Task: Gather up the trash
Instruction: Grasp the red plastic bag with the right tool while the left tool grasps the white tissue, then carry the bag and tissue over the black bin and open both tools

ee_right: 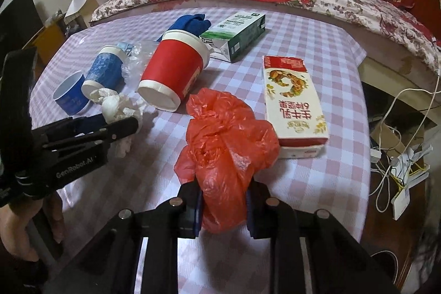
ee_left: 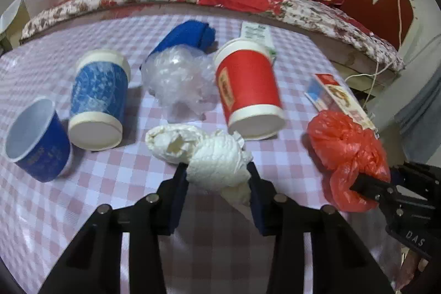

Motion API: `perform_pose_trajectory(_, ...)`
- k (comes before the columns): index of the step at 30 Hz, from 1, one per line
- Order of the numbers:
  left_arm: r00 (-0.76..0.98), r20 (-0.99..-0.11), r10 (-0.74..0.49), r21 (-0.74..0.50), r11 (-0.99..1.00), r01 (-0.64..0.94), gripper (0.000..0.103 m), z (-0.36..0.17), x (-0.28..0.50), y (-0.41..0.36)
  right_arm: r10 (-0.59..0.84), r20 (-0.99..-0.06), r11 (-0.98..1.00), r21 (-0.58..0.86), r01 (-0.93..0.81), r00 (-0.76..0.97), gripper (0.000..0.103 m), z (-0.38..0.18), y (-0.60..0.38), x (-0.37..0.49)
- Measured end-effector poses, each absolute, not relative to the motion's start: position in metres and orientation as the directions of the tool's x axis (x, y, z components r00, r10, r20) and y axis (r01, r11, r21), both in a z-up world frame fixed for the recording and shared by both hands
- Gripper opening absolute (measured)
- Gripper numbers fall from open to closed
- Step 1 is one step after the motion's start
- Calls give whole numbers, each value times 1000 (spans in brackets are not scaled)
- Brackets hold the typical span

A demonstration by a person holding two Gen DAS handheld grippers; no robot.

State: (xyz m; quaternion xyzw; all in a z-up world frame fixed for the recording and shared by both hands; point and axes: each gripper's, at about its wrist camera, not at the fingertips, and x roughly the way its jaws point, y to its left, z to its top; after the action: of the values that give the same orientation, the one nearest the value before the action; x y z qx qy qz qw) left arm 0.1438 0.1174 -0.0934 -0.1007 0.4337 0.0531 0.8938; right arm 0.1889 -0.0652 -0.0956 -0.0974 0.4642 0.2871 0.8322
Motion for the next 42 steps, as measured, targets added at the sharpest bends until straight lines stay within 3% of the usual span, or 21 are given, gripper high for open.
perform_pose_trajectory(19,673,-736,-74,-84,996,18,42,-44,112,19,336,-754,910,105,-401,565,25,-39,-188,137)
perform_pose_trajectory(42,608,-757,-241,-44,946,320,42,-41,109,-149,159,-762,987,146,-73,628,25,-58,-385,97)
